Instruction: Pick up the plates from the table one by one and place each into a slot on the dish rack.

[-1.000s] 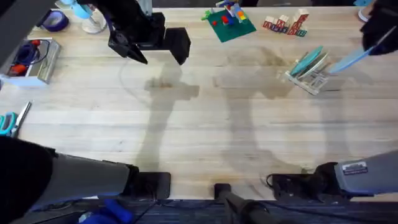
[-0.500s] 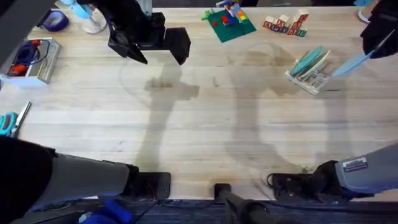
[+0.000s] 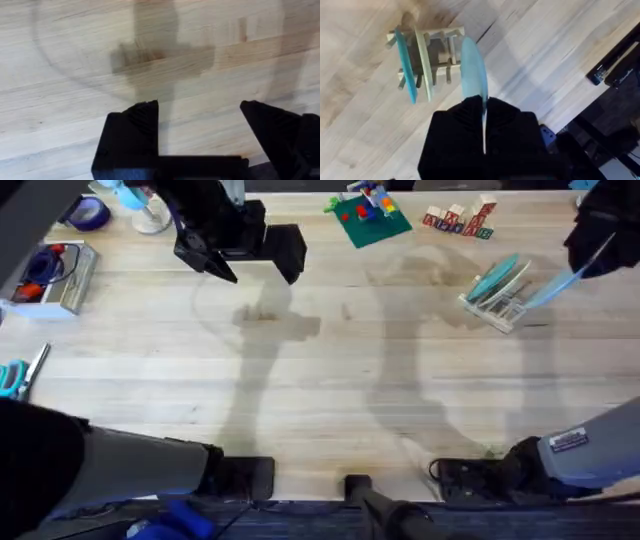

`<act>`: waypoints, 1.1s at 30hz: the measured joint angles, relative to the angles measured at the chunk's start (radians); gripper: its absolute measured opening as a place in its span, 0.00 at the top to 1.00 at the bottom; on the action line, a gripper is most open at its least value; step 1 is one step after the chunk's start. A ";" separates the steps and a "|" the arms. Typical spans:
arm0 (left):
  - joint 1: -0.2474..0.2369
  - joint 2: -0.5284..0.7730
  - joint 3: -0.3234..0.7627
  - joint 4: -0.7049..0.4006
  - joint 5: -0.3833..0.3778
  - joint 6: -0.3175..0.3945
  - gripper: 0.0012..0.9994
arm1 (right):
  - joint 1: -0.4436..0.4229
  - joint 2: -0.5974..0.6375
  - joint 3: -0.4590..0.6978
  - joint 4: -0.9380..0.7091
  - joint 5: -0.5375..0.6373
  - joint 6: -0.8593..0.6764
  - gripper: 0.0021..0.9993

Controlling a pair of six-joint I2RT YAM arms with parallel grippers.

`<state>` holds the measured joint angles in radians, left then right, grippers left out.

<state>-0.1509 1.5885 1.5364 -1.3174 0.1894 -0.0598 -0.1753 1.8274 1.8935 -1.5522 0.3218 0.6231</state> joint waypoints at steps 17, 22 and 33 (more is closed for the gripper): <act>0.000 0.000 0.000 0.000 0.000 0.000 0.01 | 0.000 0.112 0.000 0.042 -0.013 -0.003 0.97; 0.000 0.000 0.000 0.000 0.000 0.000 0.01 | 0.000 0.150 0.000 0.049 -0.016 -0.003 0.97; 0.000 0.000 0.000 0.000 0.000 0.000 0.01 | 0.000 0.157 0.000 0.062 -0.016 -0.003 0.79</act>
<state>-0.1509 1.5884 1.5364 -1.3174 0.1894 -0.0597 -0.1749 1.9842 1.8931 -1.4900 0.3063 0.6200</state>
